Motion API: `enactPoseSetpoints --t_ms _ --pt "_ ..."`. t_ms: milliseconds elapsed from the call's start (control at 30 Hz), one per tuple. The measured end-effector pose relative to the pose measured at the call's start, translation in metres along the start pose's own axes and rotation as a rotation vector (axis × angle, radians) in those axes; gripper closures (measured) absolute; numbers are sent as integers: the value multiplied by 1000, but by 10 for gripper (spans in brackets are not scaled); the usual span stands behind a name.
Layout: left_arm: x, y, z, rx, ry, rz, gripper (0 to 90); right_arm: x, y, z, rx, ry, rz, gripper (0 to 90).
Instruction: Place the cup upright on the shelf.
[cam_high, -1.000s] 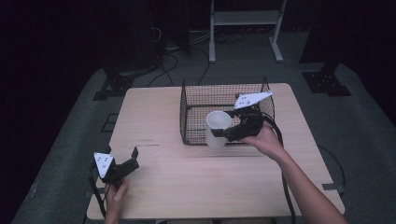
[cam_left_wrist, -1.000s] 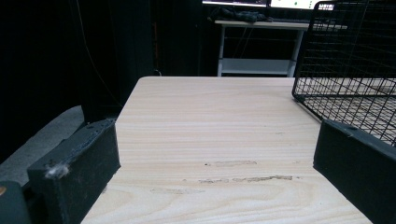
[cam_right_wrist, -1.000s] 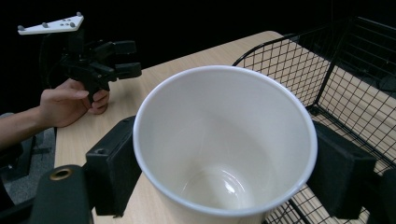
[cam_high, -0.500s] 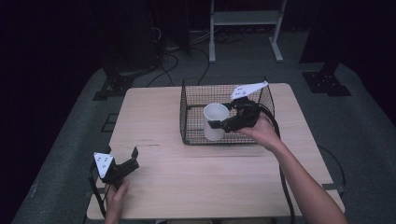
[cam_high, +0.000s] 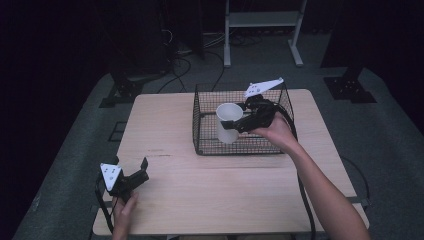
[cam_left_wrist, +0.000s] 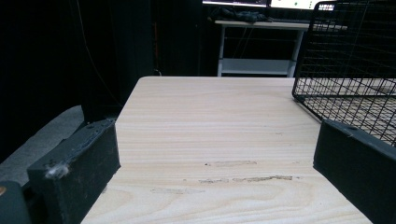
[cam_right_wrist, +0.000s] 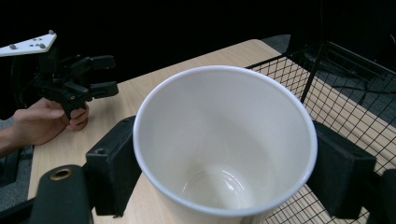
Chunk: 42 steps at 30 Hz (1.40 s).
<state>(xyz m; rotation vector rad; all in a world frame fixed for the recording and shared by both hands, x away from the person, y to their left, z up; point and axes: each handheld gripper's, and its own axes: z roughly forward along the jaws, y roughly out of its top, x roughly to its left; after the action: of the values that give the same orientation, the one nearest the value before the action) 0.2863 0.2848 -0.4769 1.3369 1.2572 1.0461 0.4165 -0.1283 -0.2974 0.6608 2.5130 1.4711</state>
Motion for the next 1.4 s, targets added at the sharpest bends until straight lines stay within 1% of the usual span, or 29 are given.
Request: enactPoseSetpoints --t_ms 267,433,533,667,733,800,900,1067,1400 --pt "0 0 0 1 0 1 0 -7 7 5 10 -5 1 196" --pt "0 0 0 1 1 -2 0 -12 13 7 2 -11 0 196" --pt "0 0 0 1 0 -2 0 -16 16 10 12 -12 2 196" --pt "0 0 0 1 0 -3 0 -21 18 14 9 -8 11 196" --pt "0 0 0 1 0 -4 0 -23 20 15 18 -9 13 196" --pt "0 0 0 1 0 -4 0 -25 20 17 13 -10 11 196" --pt "0 0 0 0 0 -5 0 -29 22 19 18 -12 21 196" --pt "0 0 0 -2 0 -6 0 -38 23 21 10 -12 41 196" --pt "0 0 1 1 2 -5 0 -56 16 34 4 -12 82 196"
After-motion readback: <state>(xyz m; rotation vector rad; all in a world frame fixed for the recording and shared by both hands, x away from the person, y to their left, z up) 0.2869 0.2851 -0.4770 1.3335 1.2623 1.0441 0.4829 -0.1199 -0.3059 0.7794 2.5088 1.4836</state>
